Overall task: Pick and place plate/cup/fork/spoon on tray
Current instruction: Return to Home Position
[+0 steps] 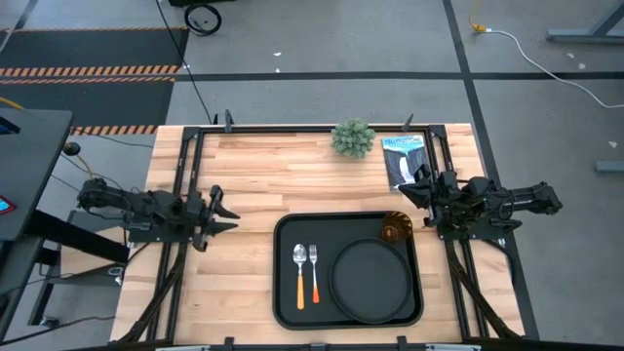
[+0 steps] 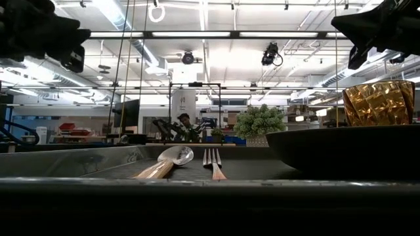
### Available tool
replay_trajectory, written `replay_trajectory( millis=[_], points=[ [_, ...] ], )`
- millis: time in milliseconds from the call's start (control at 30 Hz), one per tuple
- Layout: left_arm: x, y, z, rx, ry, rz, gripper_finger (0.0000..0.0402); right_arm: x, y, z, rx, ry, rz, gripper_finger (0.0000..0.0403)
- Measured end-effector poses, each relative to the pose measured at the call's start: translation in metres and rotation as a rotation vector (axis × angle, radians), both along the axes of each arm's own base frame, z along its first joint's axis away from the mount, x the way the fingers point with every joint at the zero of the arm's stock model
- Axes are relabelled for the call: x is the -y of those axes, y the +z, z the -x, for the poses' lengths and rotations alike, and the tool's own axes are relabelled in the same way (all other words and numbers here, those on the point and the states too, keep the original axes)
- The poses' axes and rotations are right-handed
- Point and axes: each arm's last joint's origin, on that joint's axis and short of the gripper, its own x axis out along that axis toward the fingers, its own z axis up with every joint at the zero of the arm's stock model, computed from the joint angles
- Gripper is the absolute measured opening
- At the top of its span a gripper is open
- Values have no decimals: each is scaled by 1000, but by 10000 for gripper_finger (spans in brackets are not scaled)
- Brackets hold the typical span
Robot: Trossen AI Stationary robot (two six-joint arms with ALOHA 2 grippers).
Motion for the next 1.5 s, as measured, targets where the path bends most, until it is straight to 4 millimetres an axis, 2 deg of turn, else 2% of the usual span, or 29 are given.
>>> replay_trajectory(
  millis=[300,500,700,1500],
  points=[
    [2,13,3,129,-95,33,109,0,0,0,1,0,0,22],
    [2,12,2,116,-108,76,109,0,0,0,1,0,0,22],
    [2,10,2,71,-132,216,109,0,0,0,1,0,0,22],
    [2,10,2,70,-131,218,110,0,0,0,0,0,0,23]
  ],
)
